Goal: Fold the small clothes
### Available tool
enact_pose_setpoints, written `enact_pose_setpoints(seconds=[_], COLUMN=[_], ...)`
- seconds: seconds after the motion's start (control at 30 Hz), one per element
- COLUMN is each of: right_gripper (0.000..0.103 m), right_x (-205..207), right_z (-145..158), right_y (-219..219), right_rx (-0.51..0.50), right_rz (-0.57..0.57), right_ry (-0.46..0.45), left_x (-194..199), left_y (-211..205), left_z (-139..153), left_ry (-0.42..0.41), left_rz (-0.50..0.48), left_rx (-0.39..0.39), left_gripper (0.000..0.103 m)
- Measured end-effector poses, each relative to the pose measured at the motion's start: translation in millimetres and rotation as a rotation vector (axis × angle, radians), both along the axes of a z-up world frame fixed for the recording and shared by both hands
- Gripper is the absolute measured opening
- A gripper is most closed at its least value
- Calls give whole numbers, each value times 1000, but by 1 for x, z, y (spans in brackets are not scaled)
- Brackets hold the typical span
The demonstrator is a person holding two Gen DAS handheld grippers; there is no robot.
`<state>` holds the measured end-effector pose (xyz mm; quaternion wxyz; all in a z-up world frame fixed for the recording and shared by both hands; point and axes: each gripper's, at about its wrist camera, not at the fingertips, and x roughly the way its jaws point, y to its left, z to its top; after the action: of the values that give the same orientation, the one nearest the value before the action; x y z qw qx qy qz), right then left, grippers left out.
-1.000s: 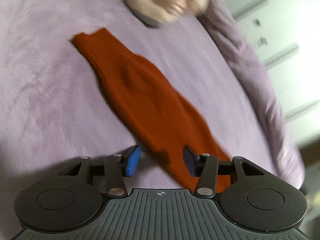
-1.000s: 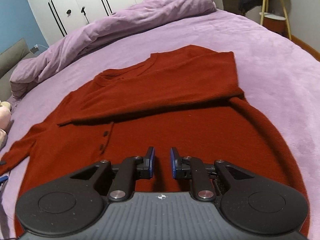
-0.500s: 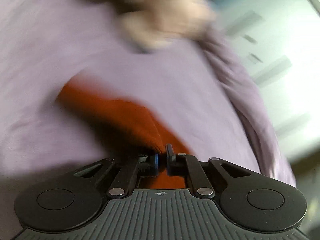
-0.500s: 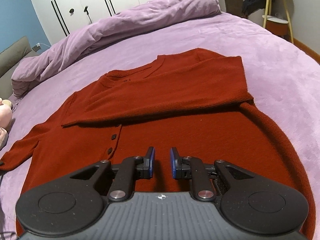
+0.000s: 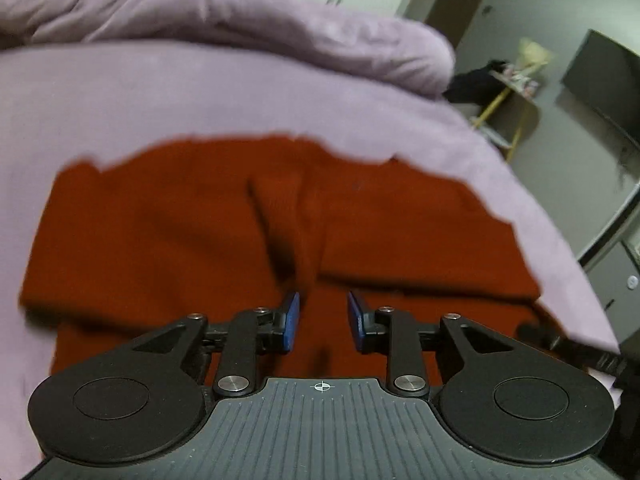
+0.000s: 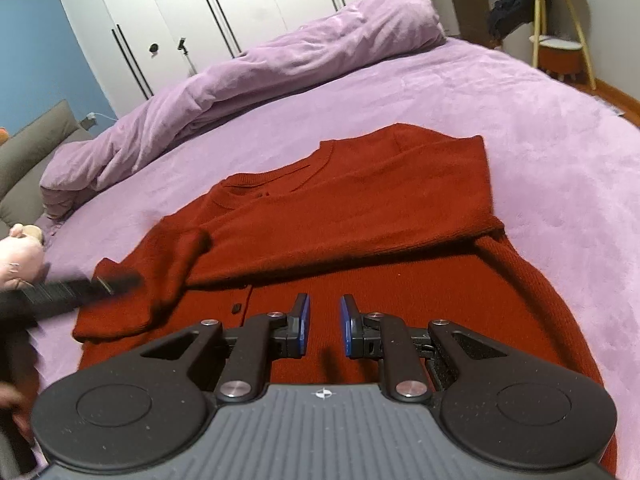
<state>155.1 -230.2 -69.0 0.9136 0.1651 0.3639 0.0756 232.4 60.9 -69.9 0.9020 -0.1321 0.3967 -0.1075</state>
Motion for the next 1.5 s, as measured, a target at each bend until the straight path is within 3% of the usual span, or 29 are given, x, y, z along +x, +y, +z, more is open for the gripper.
enact_pose_setpoints(seconds=[0.1,0.27,0.33,0.43,0.63,0.67,0.7,0.73,0.8,0.9,1.03,1.1,1.17,1.23,1.3,1.4,1.5], right_gripper=[16,25,36,40,40,38,28,12,6,5,6,8,11,21,29,40,40], right_x=[10,39,52,65,89,92,96,98,101,93,64,59,64,65,65,71,79], right_z=[0,5,13,19,5,0,-4,-8,-11,8,26,15,-7,-21,-24,-20,-28], right_y=[-2,32,61,117,198,205,210,213,215,185,93,60,32,5,-15,-36,-47], right_rx=[41,95,96,-30,-269,-303,-329,-343,-367,-297,-67,-52,-58,8,80,111,152], right_rz=[46,128,186,275,349,351,351,357,374,287,68,2,-10,-35,-82,-182,-219], right_ry=[2,-4,-25,-72,-83,-77,-70,-70,-82,-179,-283,-244,-103,-11,-1,-8,38], left_x=[-23,-55,-61,-78,-75,-75,-78,-79,-78,-76,-67,-61,-57,-54,-50,-42,-36], left_y=[19,68,87,115,128,128,128,127,124,113,96,87,79,73,69,66,60], left_z=[-3,6,7,6,-6,-5,-6,-6,-7,-2,-3,-5,-6,-6,-5,-6,-5], left_ry=[13,-5,13,54,105,106,107,110,111,81,47,65,72,73,75,89,88], left_rz=[77,259,359,480,527,529,530,529,509,463,403,381,364,354,346,334,315], left_rx=[6,45,21,24,106,103,95,86,72,79,79,71,67,83,104,118,139], left_gripper=[49,54,54,54,54,54,54,54,54,54,58,58,58,58,59,59,59])
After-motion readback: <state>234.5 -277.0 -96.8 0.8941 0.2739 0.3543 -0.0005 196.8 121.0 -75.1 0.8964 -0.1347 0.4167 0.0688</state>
